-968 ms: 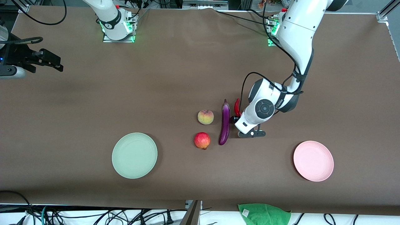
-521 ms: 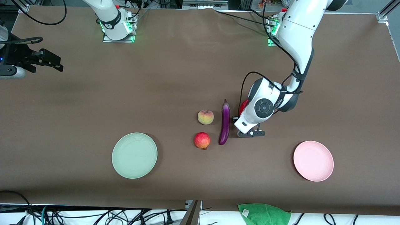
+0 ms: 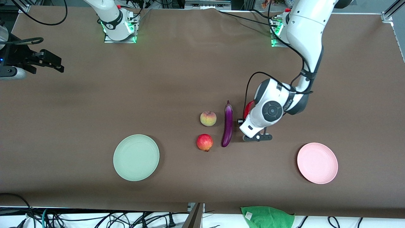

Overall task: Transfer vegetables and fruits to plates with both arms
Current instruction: 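Carry the chili to the pink plate while the right gripper reaches out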

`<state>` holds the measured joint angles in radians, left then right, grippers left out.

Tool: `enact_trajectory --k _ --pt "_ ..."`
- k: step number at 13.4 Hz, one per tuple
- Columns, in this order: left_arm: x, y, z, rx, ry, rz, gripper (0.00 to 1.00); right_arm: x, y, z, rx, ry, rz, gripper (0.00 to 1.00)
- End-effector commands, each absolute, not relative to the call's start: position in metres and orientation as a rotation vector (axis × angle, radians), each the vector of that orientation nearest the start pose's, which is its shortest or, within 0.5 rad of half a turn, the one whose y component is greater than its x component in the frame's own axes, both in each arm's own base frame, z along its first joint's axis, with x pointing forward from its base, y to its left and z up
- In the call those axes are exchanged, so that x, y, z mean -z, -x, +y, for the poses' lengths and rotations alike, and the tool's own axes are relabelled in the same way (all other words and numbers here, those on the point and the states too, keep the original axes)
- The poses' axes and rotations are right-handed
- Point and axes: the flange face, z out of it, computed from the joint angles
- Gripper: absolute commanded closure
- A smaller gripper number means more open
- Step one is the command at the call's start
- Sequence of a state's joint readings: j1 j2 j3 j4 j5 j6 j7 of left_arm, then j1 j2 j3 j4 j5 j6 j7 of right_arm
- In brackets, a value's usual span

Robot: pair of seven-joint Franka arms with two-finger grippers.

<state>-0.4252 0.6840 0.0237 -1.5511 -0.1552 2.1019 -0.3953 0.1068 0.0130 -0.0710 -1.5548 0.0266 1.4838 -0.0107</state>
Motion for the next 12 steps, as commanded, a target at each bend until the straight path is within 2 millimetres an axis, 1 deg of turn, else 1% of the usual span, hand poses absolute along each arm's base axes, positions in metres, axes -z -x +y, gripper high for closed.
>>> enact_trajectory --k 1,2,4,5,7,9,10,11,12 --pt "-0.277 -0.661 -0.248 -0.251 3.214 -0.113 1.0 -0.623 -0.546 0.023 -0.136 3.099 -0.087 0.0" --pt "-0.285 -0.67 -0.235 -0.233 3.224 -0.074 1.0 -0.623 -0.546 0.023 -0.136 3.099 -0.087 0.0" --pt "-0.284 -0.686 -0.189 -0.215 3.239 0.021 1.0 -0.623 -0.546 0.023 -0.136 3.099 -0.087 0.0" --pt "-0.282 -0.69 -0.171 -0.212 3.242 0.081 1.0 -0.623 -0.546 0.023 -0.136 3.099 -0.087 0.0" --pt "-0.279 -0.699 -0.131 -0.193 3.21 0.071 1.0 -0.623 -0.546 0.023 -0.136 3.099 -0.087 0.0" --pt "-0.273 -0.706 -0.1 -0.175 3.155 0.105 0.99 -0.624 -0.547 0.025 -0.124 3.098 -0.092 0.0" --pt "-0.274 -0.715 -0.082 -0.145 3.157 0.073 0.99 -0.623 -0.548 0.029 -0.124 3.098 -0.103 0.0" --pt "-0.275 -0.724 -0.07 -0.118 3.16 0.047 0.99 -0.622 -0.549 0.043 -0.123 3.098 -0.141 0.0" --pt "-0.277 -0.731 -0.063 -0.096 3.16 0.033 0.98 -0.616 -0.552 0.053 -0.137 3.098 -0.165 0.0"
